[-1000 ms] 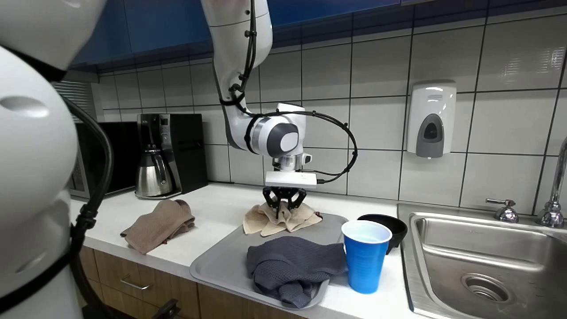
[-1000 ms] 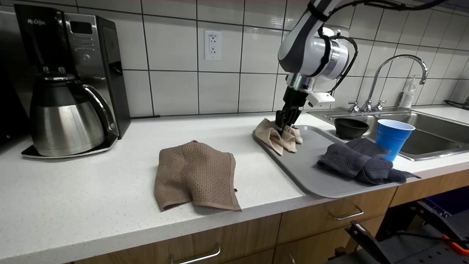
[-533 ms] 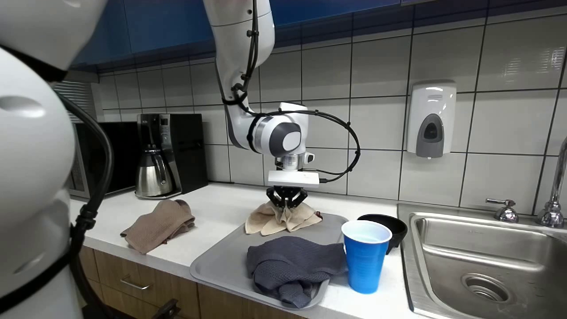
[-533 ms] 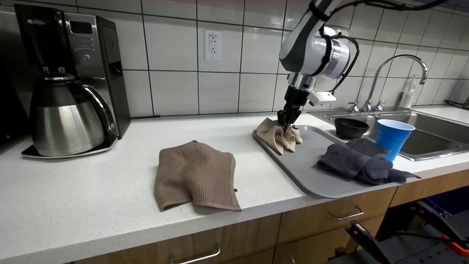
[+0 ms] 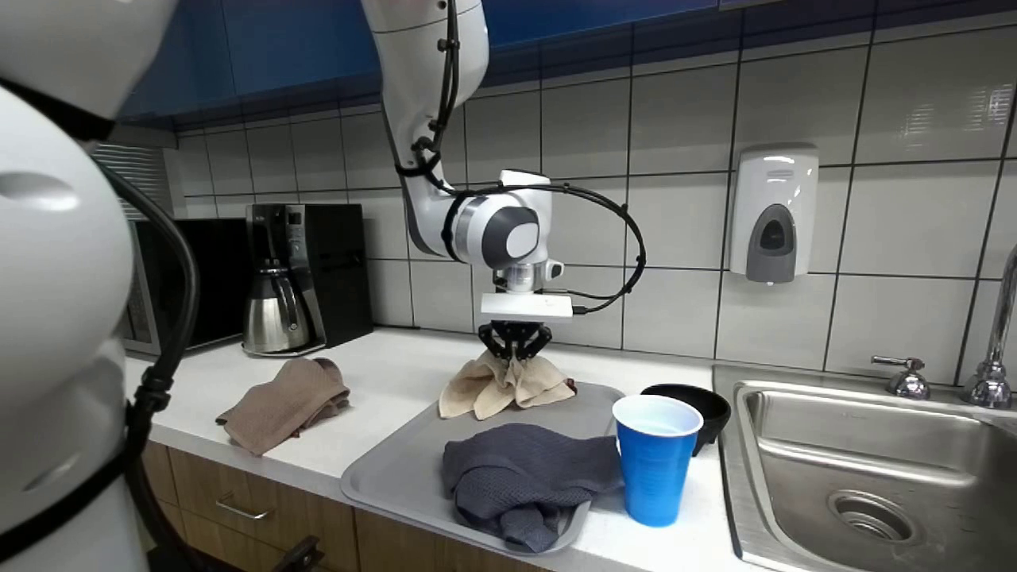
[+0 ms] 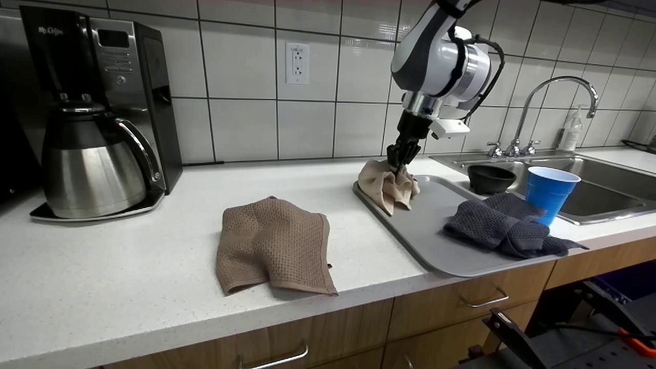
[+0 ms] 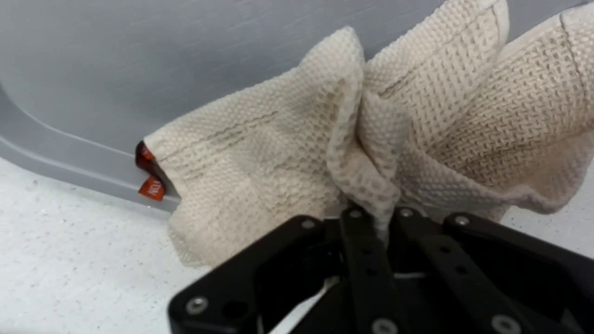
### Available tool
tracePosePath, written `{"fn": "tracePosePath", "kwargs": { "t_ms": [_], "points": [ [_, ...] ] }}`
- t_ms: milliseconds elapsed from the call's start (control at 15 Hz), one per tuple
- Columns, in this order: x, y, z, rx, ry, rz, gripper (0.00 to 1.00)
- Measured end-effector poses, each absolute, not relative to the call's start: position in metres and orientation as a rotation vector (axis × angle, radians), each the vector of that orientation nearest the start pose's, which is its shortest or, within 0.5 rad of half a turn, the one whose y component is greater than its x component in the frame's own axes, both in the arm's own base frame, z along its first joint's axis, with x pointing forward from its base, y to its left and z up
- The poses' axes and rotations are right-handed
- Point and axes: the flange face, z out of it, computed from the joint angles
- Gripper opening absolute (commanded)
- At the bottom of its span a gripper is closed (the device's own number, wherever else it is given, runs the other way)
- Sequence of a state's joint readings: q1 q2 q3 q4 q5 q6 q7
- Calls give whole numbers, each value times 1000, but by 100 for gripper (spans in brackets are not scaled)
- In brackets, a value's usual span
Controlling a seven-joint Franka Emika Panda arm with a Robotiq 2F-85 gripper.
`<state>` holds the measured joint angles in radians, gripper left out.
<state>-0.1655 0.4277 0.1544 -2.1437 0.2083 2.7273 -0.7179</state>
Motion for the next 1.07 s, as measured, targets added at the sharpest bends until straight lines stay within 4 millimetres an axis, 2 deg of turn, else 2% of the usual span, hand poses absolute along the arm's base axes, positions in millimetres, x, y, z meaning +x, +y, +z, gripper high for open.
{"fn": "tracePosePath", "kwargs": {
  "t_ms": [333,600,1067],
  "points": [
    [582,-5,240,-2934,-771,-348,2],
    [573,10,256,-2934,-778,-367,2],
    [556,62,278,-2932,-745,-388,2]
  ]
}}
